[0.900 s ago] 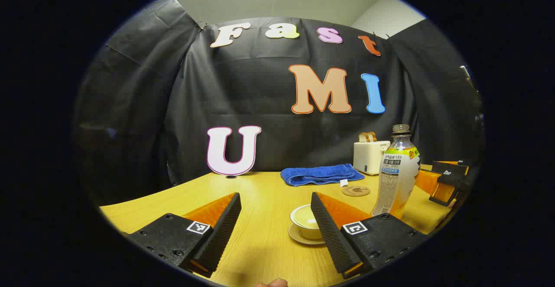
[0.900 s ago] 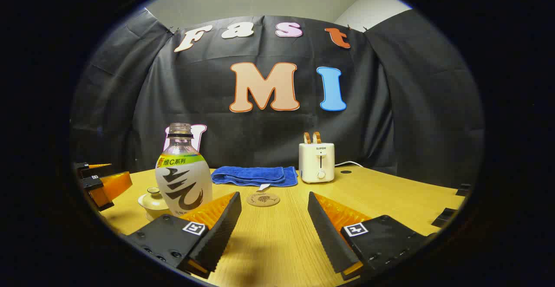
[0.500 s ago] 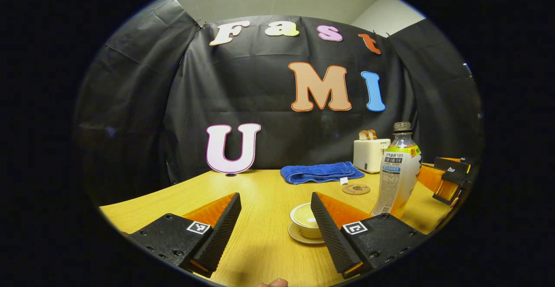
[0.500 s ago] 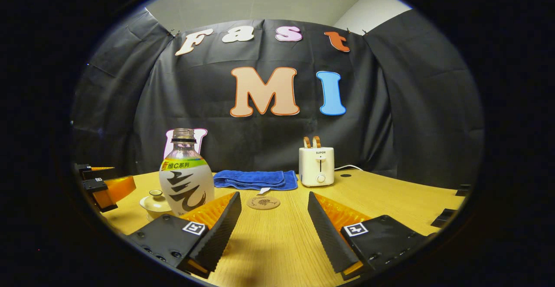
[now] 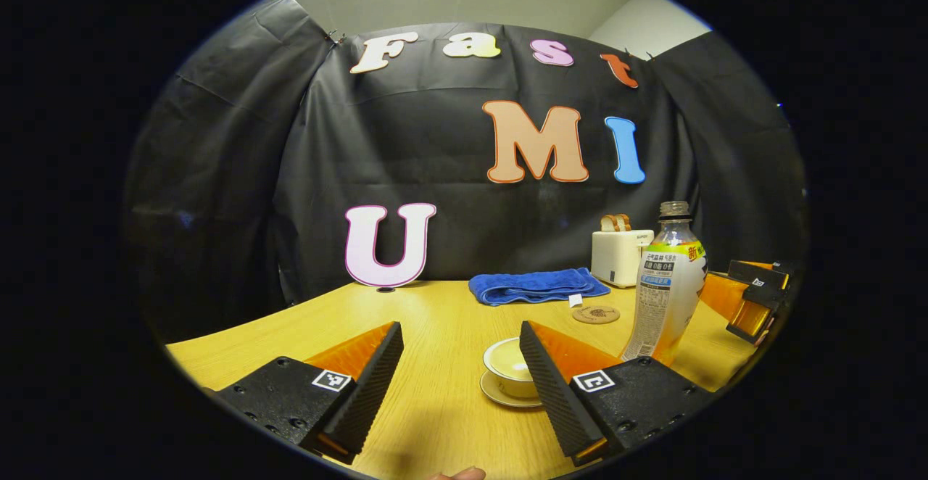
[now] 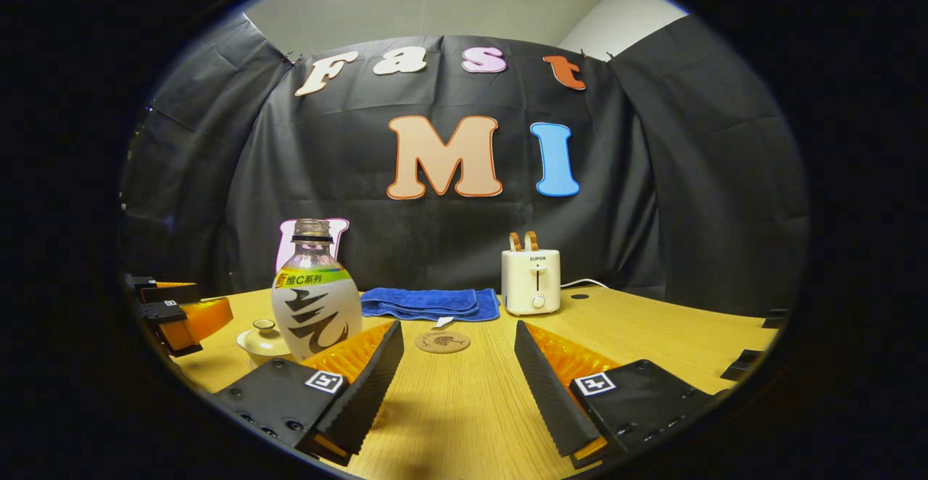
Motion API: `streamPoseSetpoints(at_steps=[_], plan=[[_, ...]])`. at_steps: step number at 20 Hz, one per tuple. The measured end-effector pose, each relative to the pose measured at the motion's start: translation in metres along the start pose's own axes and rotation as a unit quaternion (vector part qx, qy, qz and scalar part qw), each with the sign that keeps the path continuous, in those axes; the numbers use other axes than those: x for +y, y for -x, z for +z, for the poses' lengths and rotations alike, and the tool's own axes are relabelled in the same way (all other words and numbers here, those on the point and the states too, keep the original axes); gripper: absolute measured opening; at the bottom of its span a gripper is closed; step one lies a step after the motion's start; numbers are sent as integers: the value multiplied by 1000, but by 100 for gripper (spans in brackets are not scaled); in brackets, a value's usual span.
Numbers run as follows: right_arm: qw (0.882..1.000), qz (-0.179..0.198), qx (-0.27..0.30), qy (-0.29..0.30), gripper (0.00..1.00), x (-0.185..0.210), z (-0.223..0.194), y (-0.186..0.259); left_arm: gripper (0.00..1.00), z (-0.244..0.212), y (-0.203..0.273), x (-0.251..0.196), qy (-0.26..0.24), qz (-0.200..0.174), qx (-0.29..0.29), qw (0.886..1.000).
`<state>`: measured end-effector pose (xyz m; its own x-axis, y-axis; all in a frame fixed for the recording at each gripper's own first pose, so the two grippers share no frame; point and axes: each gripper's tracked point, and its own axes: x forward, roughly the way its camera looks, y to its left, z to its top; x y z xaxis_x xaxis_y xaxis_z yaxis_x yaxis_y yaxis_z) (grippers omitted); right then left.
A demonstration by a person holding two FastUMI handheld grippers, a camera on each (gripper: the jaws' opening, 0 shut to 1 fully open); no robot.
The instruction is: Open the teacup lid with one hand, grasp the water bottle and pour water into the teacup with the other hand; after pouring, place the water bottle on the coaster and then close the teacup lid.
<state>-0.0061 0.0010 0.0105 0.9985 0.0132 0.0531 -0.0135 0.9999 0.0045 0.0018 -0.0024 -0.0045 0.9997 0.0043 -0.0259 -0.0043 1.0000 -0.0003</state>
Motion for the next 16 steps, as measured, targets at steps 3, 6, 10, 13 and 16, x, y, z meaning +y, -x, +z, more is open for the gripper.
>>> streamPoseSetpoints(at_steps=[3, 6, 10, 13, 16], plan=[[1000, 1, -2, 0, 98, -1, 0, 1, 94, -2, -1, 0, 0, -1, 2, 1000], [1000, 2, -3, 0, 94, 1, 1, 1, 95, -2, -1, -1, 0, -1, 4, 1000], [1000, 0, 2, 0, 98, 0, -2, 0, 95, -1, -1, -4, 2, -8, 3, 1000], [1000, 1, 1, 0, 98, 0, 0, 1, 95, -8, -7, -11, 2, -20, 18, 1000], [1000, 1, -5, -1, 98, 0, 3, 2, 94, -9, -13, -20, 6, -35, 23, 999]])
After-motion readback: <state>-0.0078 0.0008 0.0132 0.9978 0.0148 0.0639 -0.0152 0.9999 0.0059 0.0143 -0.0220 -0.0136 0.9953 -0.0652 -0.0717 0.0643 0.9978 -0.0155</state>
